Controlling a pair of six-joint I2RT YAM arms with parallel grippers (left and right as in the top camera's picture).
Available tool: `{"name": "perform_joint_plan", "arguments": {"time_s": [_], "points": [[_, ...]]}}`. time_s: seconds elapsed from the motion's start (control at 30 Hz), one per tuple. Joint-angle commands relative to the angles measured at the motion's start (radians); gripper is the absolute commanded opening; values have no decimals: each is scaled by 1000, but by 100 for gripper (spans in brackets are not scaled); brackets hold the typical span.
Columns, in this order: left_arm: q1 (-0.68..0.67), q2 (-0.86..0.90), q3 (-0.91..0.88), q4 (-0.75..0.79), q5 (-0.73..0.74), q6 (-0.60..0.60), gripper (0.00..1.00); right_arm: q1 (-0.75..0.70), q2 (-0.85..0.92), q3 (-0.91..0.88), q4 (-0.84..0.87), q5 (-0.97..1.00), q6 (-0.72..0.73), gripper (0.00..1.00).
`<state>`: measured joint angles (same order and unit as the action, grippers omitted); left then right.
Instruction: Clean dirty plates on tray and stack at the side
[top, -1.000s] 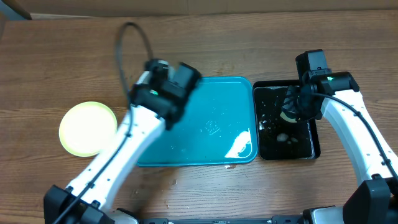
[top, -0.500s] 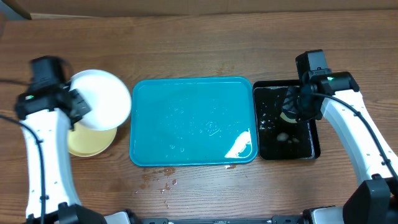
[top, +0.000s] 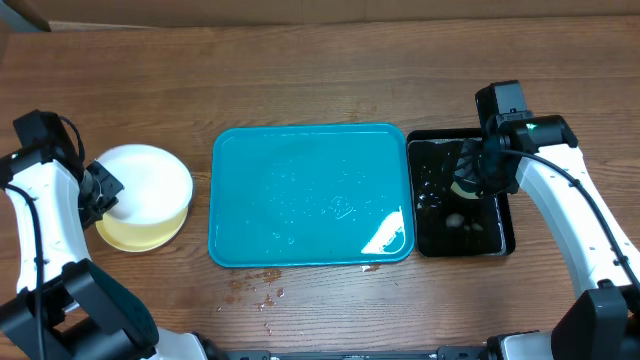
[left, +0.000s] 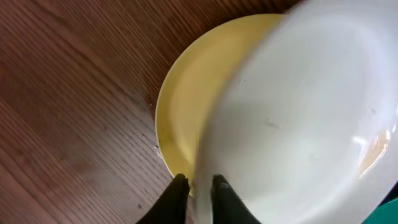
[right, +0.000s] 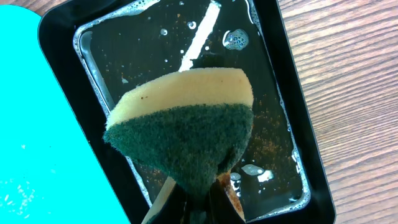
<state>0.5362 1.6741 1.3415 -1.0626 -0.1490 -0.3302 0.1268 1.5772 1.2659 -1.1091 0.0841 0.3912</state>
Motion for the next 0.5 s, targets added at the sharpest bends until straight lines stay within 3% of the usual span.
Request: {"name": "perform_joint_plan", "arguments": {"time_s": [0.0, 0.07, 0.27, 0.47], "points": [[7, -2, 2, -8, 33, 7, 56, 0, -15, -3, 4, 1, -3, 4], [3, -3, 2, -11, 89, 8, 61, 0, -15, -3, 6, 1, -3, 4], [-50, -35, 2, -20, 292, 63, 61, 0, -14, -3, 34, -38, -85, 4], [-200, -75, 2, -28, 334, 106, 61, 0, 23, -3, 69, -124, -137, 4]]}}
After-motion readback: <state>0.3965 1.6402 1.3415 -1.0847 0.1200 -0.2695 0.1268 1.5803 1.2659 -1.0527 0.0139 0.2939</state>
